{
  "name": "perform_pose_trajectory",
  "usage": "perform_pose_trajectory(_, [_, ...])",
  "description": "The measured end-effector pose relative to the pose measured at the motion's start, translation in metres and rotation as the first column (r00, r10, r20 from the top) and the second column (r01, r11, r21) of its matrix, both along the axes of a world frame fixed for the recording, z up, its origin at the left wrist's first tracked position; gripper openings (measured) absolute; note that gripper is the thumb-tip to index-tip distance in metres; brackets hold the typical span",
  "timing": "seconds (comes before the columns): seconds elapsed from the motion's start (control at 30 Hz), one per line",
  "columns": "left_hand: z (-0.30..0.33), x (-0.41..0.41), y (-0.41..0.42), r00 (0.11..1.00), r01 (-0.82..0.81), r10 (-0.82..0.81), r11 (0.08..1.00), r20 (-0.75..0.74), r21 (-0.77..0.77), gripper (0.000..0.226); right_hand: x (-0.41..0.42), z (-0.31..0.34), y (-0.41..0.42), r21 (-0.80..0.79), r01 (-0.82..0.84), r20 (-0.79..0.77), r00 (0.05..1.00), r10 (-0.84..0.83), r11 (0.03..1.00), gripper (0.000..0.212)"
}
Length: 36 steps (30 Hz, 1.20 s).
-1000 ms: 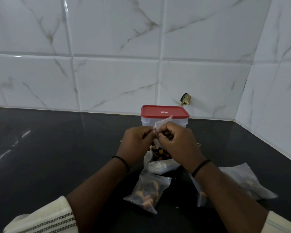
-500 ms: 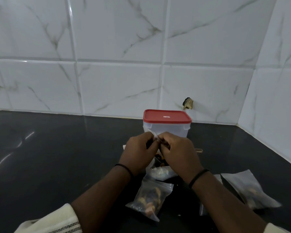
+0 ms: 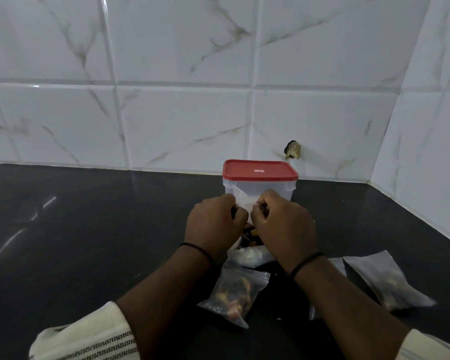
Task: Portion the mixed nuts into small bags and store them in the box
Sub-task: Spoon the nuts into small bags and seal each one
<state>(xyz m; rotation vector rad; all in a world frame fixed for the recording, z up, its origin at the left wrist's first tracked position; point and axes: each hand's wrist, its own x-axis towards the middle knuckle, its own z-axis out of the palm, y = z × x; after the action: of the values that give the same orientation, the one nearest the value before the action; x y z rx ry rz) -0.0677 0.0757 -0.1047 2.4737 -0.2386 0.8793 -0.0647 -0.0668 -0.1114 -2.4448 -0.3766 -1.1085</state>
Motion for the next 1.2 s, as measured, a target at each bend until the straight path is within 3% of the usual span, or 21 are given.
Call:
perform_pose_trajectory(0.1, [-0.002, -0.001, -0.004, 0.997, 0.075, -0.075, 0.997, 0.001, -0.005, 0.041, -0.002, -0.002, 0.003, -0.081, -0.059, 0.004, 0.998, 0.06, 0.995, 0.016])
perform_pose_trajectory(0.17, [-0.001, -0.001, -0.002, 0.997, 0.076, -0.076, 0.997, -0.013, 0.023, 0.04, -0.001, -0.001, 0.001, -0.116, -0.001, 0.006, 1.0, 0.002, 0.993, 0.016])
perform_pose_trajectory(0.33, [0.009, -0.009, -0.006, 0.987, -0.15, 0.159, 0.959, -0.018, 0.241, 0.037, -0.003, 0.006, -0.005, -0.114, 0.176, -0.065, 0.981, -0.184, 0.978, 0.009])
perform_pose_trajectory(0.5, [0.006, -0.01, -0.011, 0.998, -0.055, 0.055, 0.98, 0.004, 0.193, 0.039, -0.005, 0.007, -0.004, -0.124, 0.009, -0.113, 0.993, -0.023, 0.992, 0.022])
perform_pose_trajectory(0.6, [0.006, -0.008, -0.008, 1.0, -0.01, 0.009, 0.986, 0.009, 0.164, 0.039, -0.002, 0.008, -0.004, -0.116, 0.018, -0.083, 0.996, -0.028, 0.993, 0.017])
perform_pose_trajectory(0.77, [0.006, -0.007, -0.005, 0.993, -0.094, 0.078, 0.98, 0.094, 0.176, 0.036, 0.002, 0.008, -0.014, 0.01, 0.125, -0.084, 0.989, -0.123, 0.992, 0.008])
perform_pose_trajectory(0.9, [0.005, -0.007, 0.0, 0.952, 0.196, -0.217, 0.974, 0.218, 0.112, 0.024, 0.005, 0.006, -0.015, 0.23, 0.068, -0.208, 0.978, -0.02, 0.971, 0.018])
perform_pose_trajectory(1.07, [0.004, 0.001, 0.012, 0.934, 0.153, -0.235, 0.943, 0.268, 0.295, 0.08, 0.008, 0.011, -0.015, 0.488, -0.003, -0.274, 0.949, 0.157, 0.873, 0.019])
perform_pose_trajectory(1.2, [0.0, 0.008, 0.011, 0.93, 0.206, -0.298, 0.906, 0.213, 0.369, 0.087, 0.001, 0.014, -0.007, 0.554, -0.173, -0.26, 0.893, 0.367, 0.814, 0.02])
